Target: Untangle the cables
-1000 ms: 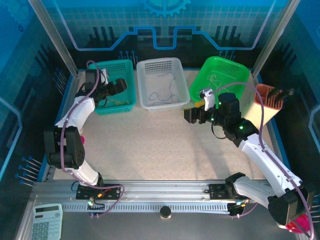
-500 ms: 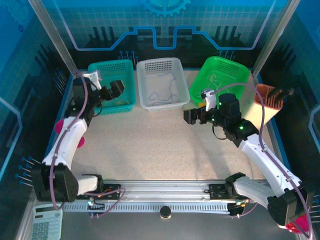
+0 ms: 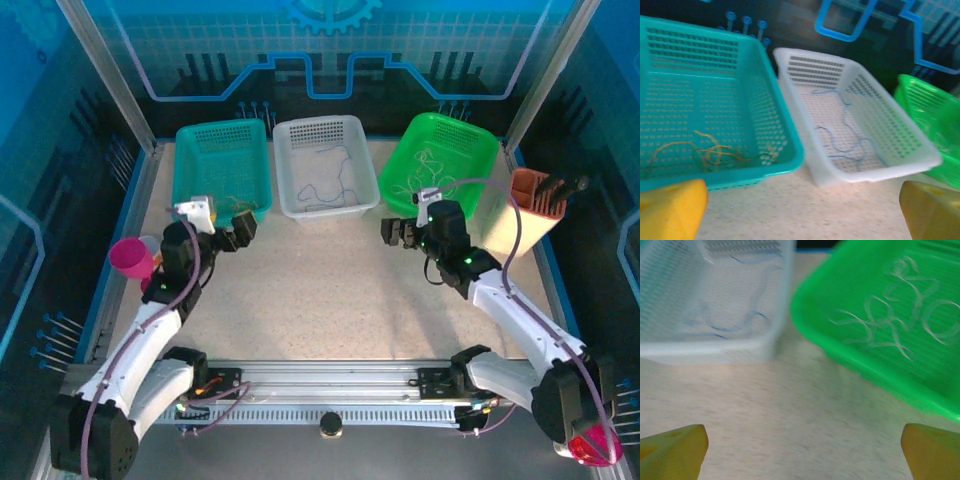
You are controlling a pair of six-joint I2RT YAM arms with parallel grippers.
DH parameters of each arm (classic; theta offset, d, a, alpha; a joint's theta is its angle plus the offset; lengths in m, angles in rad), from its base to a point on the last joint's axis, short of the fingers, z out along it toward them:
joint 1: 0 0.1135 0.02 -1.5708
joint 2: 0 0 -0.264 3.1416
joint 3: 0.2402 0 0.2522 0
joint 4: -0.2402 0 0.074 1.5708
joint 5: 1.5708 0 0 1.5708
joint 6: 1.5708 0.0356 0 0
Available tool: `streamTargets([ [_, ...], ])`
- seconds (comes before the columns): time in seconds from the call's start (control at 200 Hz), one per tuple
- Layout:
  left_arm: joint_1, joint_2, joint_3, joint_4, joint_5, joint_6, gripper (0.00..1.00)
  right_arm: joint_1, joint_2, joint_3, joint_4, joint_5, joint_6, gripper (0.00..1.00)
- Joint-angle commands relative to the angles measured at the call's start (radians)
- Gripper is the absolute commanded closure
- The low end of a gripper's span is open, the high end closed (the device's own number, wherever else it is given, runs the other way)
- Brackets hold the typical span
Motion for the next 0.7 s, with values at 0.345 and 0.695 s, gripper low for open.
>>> streamTargets([
  [0.345,0.008,0.309,-0.159,0.51,-0.292,0.202,0.01,-0.13,0.266,-0.215,0.685,0.294,-0.227,0.0],
  [0.695,0.05,0.745,-0.207,1.029,-0.181,0.222,0.01,-0.256,0.415,-0.343,1.058,-0.034,-0.236,0.0],
])
